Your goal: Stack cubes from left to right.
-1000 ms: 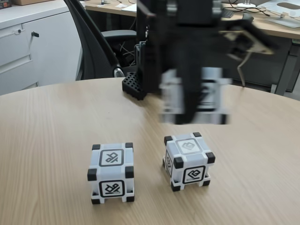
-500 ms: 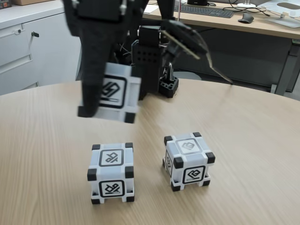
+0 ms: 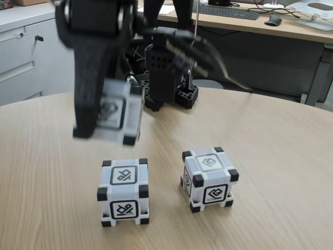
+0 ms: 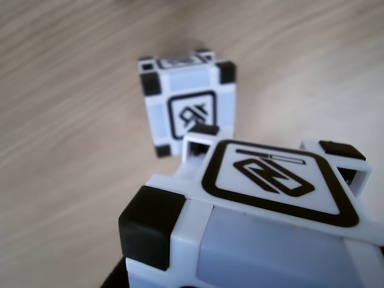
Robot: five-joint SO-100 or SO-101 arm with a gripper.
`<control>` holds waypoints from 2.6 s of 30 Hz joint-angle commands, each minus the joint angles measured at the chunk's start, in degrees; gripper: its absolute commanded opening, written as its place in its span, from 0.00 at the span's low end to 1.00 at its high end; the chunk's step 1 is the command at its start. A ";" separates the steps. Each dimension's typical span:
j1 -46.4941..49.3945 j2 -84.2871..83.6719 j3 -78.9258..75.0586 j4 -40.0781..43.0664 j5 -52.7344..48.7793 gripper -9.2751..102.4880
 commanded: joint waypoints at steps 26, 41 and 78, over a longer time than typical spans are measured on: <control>-0.70 -7.29 -1.49 -0.62 3.78 0.08; -0.70 -7.21 4.22 -0.79 3.60 0.08; -0.70 -1.14 4.04 0.18 -7.56 0.49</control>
